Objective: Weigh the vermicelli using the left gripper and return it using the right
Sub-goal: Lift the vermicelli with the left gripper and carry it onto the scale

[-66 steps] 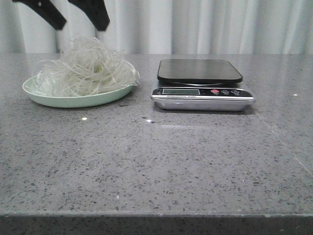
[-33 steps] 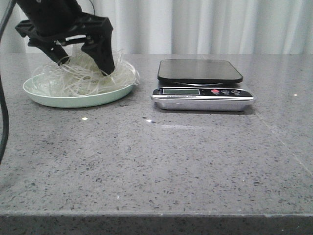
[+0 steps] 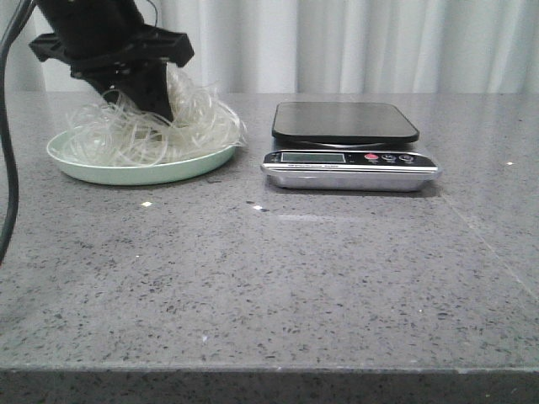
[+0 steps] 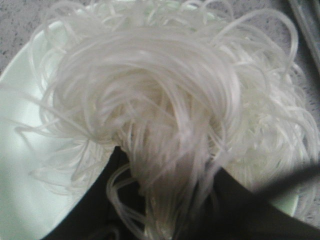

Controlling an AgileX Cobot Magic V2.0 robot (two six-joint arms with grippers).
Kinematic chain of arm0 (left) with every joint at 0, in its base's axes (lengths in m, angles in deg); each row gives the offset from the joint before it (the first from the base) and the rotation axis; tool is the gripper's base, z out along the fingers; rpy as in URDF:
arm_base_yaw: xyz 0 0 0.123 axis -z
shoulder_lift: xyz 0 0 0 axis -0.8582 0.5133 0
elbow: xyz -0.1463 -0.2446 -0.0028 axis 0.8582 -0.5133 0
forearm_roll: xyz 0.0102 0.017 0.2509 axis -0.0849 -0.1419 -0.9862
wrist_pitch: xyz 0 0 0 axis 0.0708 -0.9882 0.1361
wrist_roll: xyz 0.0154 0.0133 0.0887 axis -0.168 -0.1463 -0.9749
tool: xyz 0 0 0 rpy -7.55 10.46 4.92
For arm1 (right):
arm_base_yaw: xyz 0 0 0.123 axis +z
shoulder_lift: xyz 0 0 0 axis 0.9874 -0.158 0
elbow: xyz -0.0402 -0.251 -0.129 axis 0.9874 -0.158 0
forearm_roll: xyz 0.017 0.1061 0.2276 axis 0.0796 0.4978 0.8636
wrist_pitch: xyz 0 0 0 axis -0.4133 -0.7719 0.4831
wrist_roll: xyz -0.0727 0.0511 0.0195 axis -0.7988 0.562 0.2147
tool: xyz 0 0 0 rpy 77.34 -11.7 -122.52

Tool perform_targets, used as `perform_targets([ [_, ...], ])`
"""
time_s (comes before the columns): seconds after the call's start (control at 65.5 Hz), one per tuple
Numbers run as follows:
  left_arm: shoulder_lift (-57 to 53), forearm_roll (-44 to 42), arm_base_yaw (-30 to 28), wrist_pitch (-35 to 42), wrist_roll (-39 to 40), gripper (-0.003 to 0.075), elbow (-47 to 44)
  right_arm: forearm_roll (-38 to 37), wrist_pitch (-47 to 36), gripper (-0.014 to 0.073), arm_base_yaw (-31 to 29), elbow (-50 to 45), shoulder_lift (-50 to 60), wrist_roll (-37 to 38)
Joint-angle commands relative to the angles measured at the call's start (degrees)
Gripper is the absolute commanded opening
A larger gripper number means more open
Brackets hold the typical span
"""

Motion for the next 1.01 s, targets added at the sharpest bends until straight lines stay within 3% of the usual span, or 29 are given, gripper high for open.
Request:
perform_targets([
  [0.0,-2.7,2.5,0.4,-0.5,0.5,0.0127,7.1,-0.6,-4.8,0.0161,-0.3,0.4,0.9,-0.1],
  [0.336,-2.7,11.2,1.4,-3.1,0.5,0.0127,24.5,-0.6,-4.8,0.0161,-0.3,0.4,0.9,-0.1],
  [0.779,3.8,8.2,12.0,7.5,-0.5,0.0127,25.7,-0.6,-4.8,0.0161,-0.3,0.4,0.9,-0.1],
  [0.992,9.0,6.6,12.9,5.8,-0.5,0.0173,25.7,-0.6,-4.8,0.0161,-0.3,0.4,0.9,-0.1],
])
